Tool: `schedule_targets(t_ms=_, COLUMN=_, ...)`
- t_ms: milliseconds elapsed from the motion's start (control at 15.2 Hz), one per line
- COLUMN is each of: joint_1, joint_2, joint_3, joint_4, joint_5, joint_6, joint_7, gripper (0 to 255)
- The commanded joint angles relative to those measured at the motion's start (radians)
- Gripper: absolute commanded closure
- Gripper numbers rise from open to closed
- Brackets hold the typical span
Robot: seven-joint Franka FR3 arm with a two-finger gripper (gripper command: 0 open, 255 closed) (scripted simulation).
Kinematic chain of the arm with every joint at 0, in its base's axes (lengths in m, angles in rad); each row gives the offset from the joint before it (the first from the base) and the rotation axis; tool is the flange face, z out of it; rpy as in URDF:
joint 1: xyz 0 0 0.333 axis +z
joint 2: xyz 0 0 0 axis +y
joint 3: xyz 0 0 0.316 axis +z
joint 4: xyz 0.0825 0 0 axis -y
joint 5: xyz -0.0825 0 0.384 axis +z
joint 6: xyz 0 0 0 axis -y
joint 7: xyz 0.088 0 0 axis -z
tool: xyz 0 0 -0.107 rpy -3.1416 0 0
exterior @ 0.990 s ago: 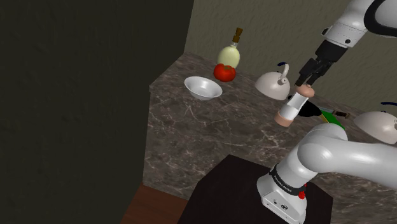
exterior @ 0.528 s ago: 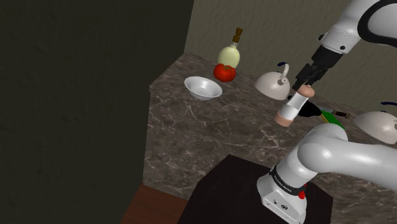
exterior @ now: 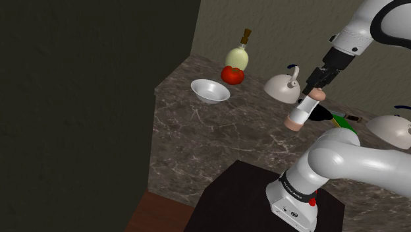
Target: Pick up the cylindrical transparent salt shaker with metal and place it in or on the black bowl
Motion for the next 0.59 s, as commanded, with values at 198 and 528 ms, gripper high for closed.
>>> schedule_targets(t_ms=198, joint_1=0.000, joint_2=0.001, joint_3=0.000, joint_4=0.000, joint_5=0.000, joint_6=0.000, joint_7=0.000, gripper=255)
schedule_targets(t_ms=528, joint_1=0.006, joint_2=0.031, joint_3=0.009, joint_4=0.066, joint_5=0.010, joint_6=-0.036, joint_7=-0.003, gripper=255)
